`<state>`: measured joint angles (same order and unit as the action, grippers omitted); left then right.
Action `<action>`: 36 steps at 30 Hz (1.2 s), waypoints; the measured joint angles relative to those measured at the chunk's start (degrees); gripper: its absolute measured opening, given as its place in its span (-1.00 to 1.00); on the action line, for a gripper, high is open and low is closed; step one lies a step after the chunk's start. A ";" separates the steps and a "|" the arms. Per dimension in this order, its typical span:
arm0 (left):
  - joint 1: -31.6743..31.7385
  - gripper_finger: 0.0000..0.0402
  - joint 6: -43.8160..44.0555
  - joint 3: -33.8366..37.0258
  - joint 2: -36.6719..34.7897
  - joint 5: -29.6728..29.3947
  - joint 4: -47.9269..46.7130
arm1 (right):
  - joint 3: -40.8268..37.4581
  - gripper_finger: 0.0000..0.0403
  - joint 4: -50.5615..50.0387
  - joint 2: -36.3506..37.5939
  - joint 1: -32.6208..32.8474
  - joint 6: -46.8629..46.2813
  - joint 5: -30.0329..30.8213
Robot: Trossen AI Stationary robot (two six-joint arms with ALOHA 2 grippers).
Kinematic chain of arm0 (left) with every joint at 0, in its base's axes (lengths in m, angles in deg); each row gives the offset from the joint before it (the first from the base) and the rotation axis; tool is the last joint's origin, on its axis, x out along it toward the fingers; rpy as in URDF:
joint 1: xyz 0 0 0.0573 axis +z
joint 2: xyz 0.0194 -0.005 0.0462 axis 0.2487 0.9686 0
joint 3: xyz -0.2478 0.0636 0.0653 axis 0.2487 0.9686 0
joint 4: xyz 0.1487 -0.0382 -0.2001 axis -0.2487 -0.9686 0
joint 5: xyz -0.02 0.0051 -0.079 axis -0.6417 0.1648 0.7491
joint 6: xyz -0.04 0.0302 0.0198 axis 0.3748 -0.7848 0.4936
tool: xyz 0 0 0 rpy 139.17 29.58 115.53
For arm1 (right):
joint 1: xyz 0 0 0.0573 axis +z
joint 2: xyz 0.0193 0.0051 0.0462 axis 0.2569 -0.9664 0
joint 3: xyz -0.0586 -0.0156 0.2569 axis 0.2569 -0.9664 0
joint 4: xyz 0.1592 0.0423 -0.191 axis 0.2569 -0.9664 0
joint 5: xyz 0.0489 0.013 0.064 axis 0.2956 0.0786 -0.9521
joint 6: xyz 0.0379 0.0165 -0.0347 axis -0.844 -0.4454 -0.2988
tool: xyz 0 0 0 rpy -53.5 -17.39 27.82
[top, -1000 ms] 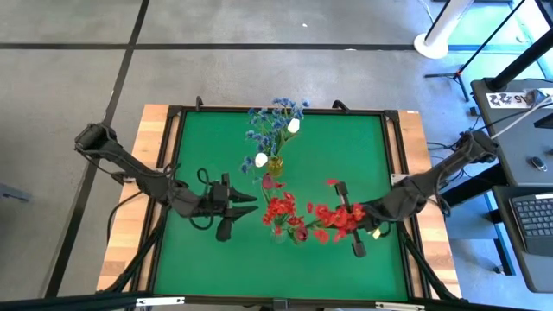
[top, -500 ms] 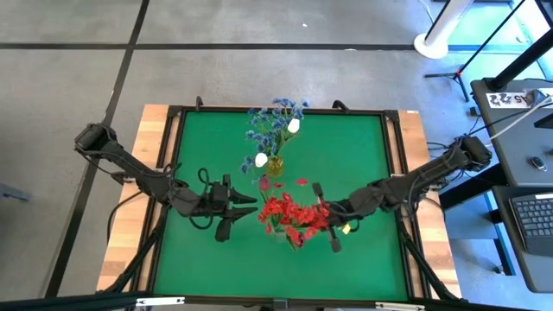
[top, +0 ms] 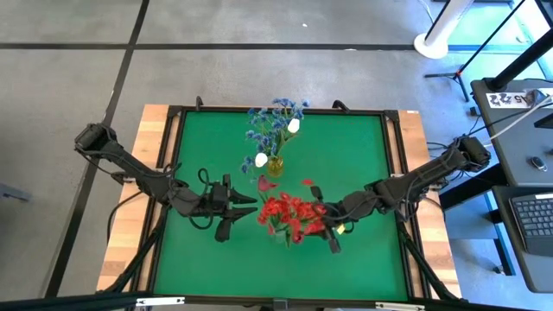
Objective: Sort flowers into vase by color
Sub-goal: Put the red flowers into the transparent flower vase, then return to Home Position
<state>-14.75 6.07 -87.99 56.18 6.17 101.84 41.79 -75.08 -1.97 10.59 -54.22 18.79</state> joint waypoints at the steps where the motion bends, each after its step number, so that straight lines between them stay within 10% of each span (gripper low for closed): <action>1: 0.00 -0.46 -0.01 0.00 0.00 0.00 0.02 | 0.00 -0.09 -0.47 0.00 0.00 -0.02 -0.04; 13: 0.00 -0.46 -0.26 0.00 0.00 -0.11 0.04 | 0.00 0.83 -11.37 2.34 0.00 -5.66 0.50; 26: 0.11 -0.46 -0.77 -0.32 -0.05 -0.21 -0.36 | 0.02 0.76 -31.99 10.29 0.00 -13.60 2.92; 36: -3.45 -0.46 -10.50 -1.73 -9.47 -2.35 -1.60 | 0.00 0.55 -35.10 18.66 1.17 -7.34 17.22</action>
<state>-18.19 -4.42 -89.72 46.71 3.82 100.24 41.79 -110.18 16.68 11.75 -61.56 36.01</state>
